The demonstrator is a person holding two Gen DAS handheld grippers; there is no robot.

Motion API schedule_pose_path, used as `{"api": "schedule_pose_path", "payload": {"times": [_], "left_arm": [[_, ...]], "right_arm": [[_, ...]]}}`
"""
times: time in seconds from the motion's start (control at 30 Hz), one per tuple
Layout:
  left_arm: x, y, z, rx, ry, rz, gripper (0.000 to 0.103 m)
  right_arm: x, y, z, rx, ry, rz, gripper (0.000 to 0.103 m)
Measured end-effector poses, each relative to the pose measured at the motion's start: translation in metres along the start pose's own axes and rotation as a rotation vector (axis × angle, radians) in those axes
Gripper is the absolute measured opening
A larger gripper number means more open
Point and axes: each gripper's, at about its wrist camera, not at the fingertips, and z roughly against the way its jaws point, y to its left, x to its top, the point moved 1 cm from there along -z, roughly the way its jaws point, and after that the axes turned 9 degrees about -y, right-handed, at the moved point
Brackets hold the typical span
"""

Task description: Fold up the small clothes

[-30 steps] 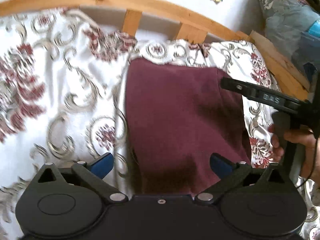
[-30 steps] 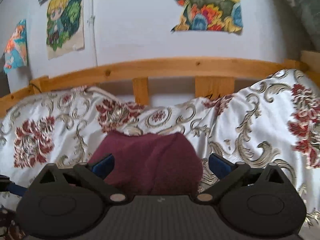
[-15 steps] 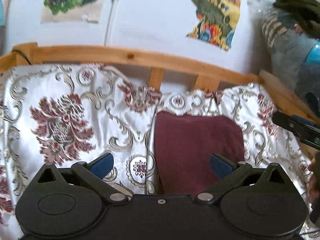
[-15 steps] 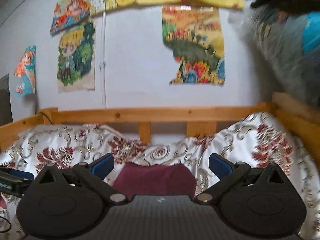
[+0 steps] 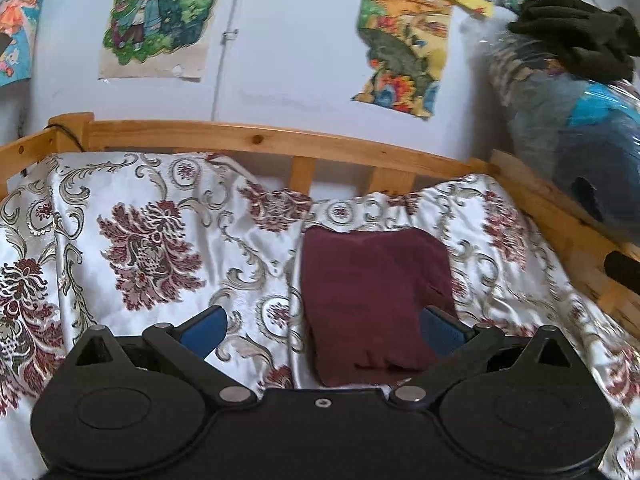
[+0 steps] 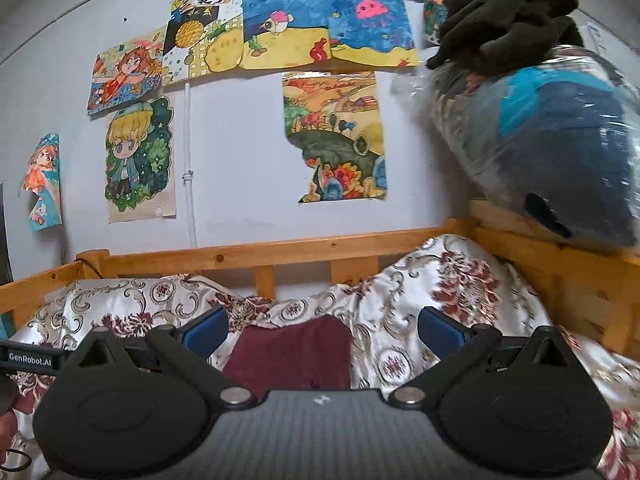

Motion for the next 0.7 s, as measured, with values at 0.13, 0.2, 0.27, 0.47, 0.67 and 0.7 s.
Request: {"api": "schedule_pose_path", "payload": {"times": [0.13,0.2,0.27,0.47,0.67,0.7], "left_arm": [[-0.008,-0.008,0.017,-0.027,0.014,-0.016,0.102],[-0.013,-0.010,0.023,-0.040,0.007,-0.021,0.102],[-0.021,-0.013,0.028,-0.031,0.005,-0.024,0.102],[-0.045,-0.019,0.030,-0.014,0.036,-0.017,0.102],[-0.051,-0.017,0.031,0.028,0.012,-0.044,0.102],[-0.052,-0.018,0.031,0.041,0.004,-0.057,0.102]], "right_arm": [[-0.007,0.000,0.023,0.019,0.018,0.011,0.103],[-0.012,0.000,0.031,0.018,0.028,0.011,0.103],[-0.019,0.000,0.037,0.023,0.041,0.003,0.103],[-0.050,0.000,0.045,0.007,0.069,0.024,0.103],[-0.069,-0.005,0.048,-0.015,0.107,0.036,0.103],[-0.071,-0.007,0.047,-0.018,0.114,0.028,0.103]]}}
